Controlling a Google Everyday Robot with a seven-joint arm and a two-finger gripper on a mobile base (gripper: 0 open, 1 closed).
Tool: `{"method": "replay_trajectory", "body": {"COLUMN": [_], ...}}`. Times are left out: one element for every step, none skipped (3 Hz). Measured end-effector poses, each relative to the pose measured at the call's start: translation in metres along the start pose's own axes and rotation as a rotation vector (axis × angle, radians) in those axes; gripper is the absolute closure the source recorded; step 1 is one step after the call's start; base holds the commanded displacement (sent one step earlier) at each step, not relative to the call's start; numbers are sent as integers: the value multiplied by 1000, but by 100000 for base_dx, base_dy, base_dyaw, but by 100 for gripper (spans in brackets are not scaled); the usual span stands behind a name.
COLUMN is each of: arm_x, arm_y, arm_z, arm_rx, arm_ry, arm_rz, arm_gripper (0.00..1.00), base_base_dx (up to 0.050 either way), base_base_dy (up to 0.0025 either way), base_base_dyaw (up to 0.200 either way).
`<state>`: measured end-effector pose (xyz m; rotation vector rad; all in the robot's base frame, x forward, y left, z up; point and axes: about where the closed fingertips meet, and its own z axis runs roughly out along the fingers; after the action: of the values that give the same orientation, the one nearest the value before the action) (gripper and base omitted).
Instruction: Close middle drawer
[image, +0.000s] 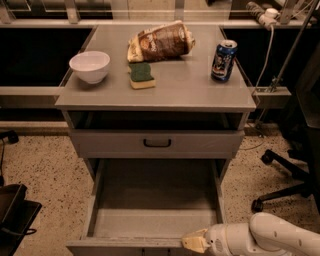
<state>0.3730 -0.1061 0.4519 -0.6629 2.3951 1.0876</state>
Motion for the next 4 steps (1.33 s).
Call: {"method": "replay_trajectory", "body": {"arm_x": [-1,3,8,2], "arm_y": [1,3,14,19], "arm_z": [0,-2,3,16], "arm_rx": [-4,3,18,56], "arm_ry": [1,11,30,40], "arm_rz": [7,18,16,-23], "arm_gripper": [100,100,100,100], "base_base_dx": [0,0,0,0], "base_base_dy": [0,0,0,0], "base_base_dyaw": [0,0,0,0]}}
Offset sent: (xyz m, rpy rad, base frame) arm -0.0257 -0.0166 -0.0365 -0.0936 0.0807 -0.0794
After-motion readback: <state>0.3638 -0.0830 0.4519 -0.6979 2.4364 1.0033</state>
